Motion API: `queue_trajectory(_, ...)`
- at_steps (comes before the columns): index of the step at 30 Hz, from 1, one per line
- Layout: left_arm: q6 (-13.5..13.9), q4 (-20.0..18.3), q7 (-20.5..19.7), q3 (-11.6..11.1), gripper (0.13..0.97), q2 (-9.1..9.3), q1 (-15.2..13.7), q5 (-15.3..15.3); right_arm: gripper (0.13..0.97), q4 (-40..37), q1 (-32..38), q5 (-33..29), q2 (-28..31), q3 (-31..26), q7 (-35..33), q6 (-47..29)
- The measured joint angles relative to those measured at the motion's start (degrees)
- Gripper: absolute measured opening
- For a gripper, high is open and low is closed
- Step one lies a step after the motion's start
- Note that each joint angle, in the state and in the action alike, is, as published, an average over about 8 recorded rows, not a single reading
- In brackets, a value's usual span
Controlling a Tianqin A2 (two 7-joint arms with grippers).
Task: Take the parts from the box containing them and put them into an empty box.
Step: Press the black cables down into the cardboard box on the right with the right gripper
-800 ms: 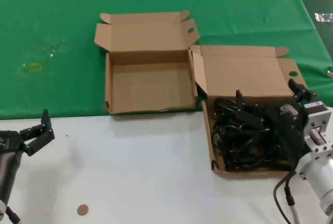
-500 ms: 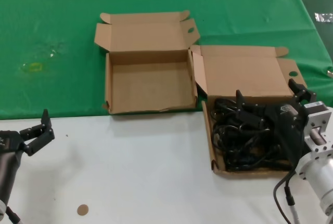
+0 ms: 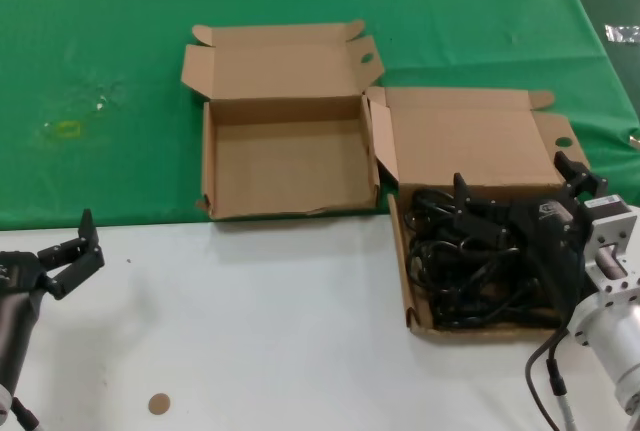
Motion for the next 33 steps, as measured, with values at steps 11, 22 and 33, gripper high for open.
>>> queue_trajectory(11,0.00,0.00,0.00,0.00,0.898,0.00,0.00,0.01,0.966,0.91,-0.15,3.41,4.38,-3.73,0.99,2.25)
queue_trajectory(22,0.00,0.00,0.00,0.00,0.716,0.00,0.00,0.01,0.966,6.33,3.07,18.93,26.41,-18.58,-0.35,7.77)
queue_trajectory(33,0.00,0.00,-0.02,0.00,0.540,0.00,0.00,0.01,0.966,8.51,14.87,18.95,49.97,-33.22,6.57,-3.51)
